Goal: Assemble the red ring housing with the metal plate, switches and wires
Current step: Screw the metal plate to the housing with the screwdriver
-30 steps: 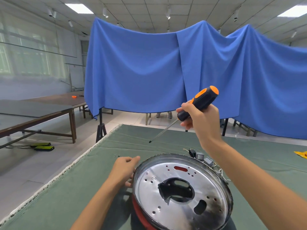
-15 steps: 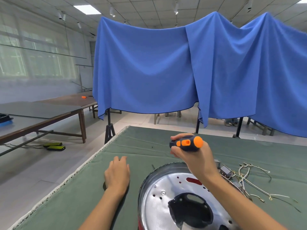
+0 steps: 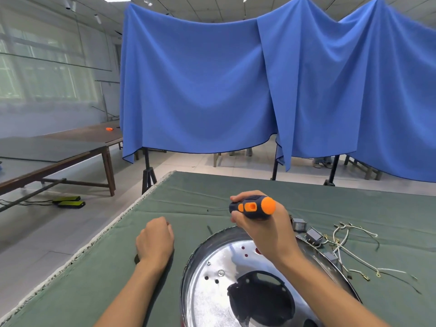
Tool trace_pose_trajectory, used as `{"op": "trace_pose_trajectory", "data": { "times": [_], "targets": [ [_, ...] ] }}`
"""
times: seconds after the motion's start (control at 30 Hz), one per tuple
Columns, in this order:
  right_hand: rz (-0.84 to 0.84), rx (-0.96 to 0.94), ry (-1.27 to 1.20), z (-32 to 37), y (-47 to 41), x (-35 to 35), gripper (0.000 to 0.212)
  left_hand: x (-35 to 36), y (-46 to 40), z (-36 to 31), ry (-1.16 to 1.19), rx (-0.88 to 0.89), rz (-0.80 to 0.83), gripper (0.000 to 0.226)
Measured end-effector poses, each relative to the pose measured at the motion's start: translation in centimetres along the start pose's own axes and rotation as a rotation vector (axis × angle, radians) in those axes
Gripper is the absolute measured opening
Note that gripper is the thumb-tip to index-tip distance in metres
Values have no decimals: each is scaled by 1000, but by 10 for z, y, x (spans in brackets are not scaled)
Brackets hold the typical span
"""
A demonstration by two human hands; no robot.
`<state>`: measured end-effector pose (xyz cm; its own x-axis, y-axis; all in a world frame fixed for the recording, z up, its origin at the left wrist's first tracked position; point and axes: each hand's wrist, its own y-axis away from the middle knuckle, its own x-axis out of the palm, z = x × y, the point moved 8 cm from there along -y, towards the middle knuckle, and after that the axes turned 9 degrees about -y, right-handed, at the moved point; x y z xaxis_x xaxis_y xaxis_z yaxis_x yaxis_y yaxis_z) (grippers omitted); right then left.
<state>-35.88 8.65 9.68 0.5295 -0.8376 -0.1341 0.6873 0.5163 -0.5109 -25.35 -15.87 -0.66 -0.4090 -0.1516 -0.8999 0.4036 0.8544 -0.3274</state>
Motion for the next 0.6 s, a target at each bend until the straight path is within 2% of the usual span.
{"op": "trace_pose_trajectory", "data": {
  "times": [0.03, 0.17, 0.3, 0.43, 0.6],
  "targets": [
    [-3, 3, -6, 0, 1, -1, 26, -3, 1, 0, 119, -27, 13, 18],
    [-22, 12, -29, 5, 5, -4, 22, -22, 4, -11, 844, -202, 138, 17],
    [-67, -17, -159, 16, 9, -16, 16, -66, 19, -46, 1404, -242, 237, 14],
    [-209, 15, -423, 22, 16, -37, 8, -87, 49, -76, 1717, -304, 404, 19],
    [-462, 15, -549, 25, 25, -56, 9, -65, 70, -74, 1947, -558, 608, 16]
  ]
}}
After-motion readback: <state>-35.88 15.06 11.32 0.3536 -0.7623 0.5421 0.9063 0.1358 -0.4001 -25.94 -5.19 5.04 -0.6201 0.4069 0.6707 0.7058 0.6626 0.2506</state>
